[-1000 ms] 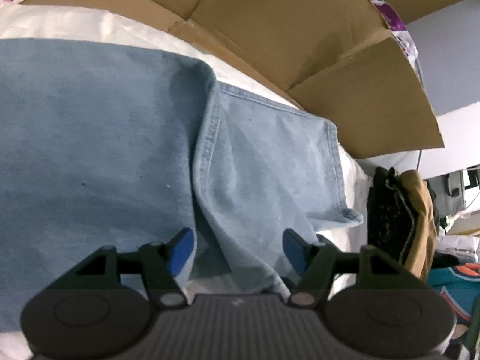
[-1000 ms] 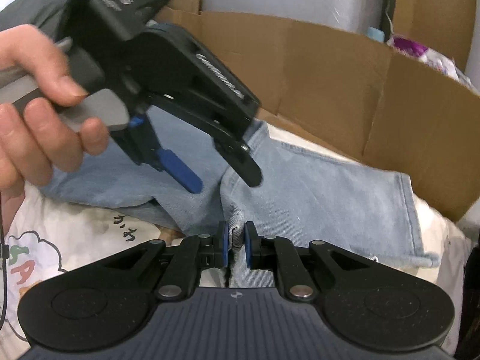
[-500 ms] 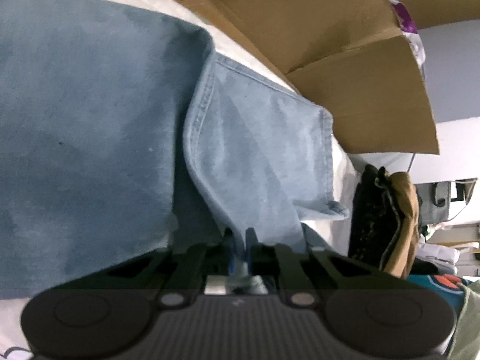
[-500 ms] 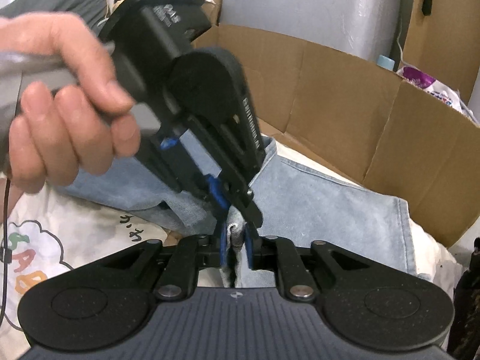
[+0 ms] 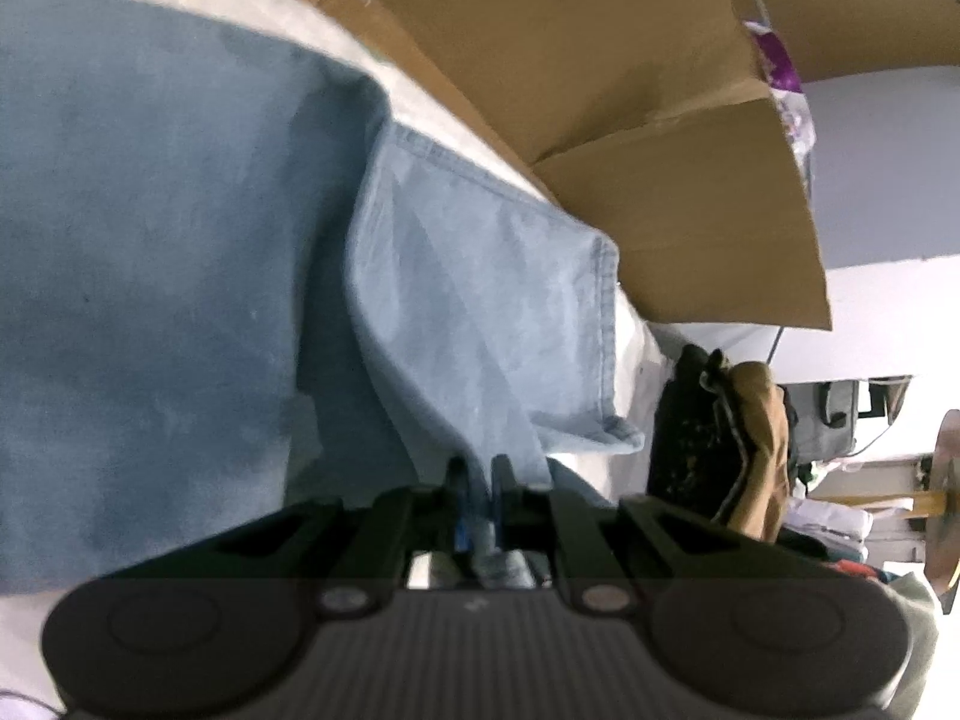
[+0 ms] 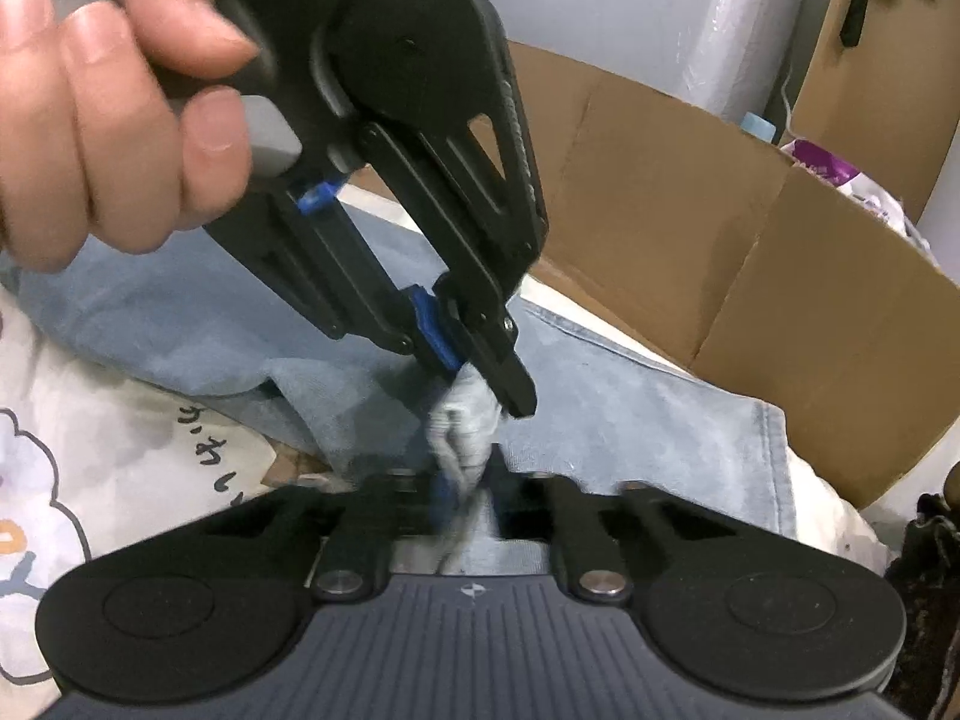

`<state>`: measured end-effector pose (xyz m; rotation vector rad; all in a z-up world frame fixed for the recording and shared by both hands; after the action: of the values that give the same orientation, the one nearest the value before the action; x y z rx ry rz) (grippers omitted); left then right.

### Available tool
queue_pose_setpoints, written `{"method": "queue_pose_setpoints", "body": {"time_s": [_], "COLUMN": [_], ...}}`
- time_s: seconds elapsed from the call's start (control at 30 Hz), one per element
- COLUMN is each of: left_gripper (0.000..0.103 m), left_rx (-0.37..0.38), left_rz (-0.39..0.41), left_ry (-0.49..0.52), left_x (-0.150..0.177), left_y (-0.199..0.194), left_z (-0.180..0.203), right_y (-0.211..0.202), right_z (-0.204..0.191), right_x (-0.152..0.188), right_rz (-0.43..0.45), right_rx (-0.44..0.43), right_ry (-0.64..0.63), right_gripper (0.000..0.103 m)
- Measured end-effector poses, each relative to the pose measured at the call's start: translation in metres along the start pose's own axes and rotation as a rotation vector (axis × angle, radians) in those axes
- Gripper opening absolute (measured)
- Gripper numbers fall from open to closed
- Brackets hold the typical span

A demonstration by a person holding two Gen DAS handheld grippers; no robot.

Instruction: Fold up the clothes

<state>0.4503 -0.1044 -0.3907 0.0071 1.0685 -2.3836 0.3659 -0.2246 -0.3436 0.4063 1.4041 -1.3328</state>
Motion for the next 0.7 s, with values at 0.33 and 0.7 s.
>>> {"method": "queue_pose_setpoints", "body": {"time_s": [0.33,0.7], "left_gripper": [0.045,0.052], "left_rx": [-0.119,-0.2], "left_rz": [0.141,0.172], "left_ry": [0.051,0.056], "left_x": [-0.028,-0.037], "left_y": [-0.034,-0.064], "left_z": [-0.035,-0.08], "right_y": [0.006,0.066], "right_z": [0.059,0.148], "right_x": [-0.028,-0.027], "right_rz": [0.01,-0.11], "right_rx": [0.066,0.094], "right_ry": [0.023,0.14], "right_gripper": [0.005,0.005]}}
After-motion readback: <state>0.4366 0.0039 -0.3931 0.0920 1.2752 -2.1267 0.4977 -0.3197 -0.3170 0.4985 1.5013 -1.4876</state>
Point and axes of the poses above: each gripper's, at about its wrist camera, not at the fingertips, and y roughly the way its jaws point, z to its right, x to its underside, the point moved 2 cm from there along y, roughly the way its jaws point, and after that the axes turned 11 degrees about z, right-handed, at the moved point
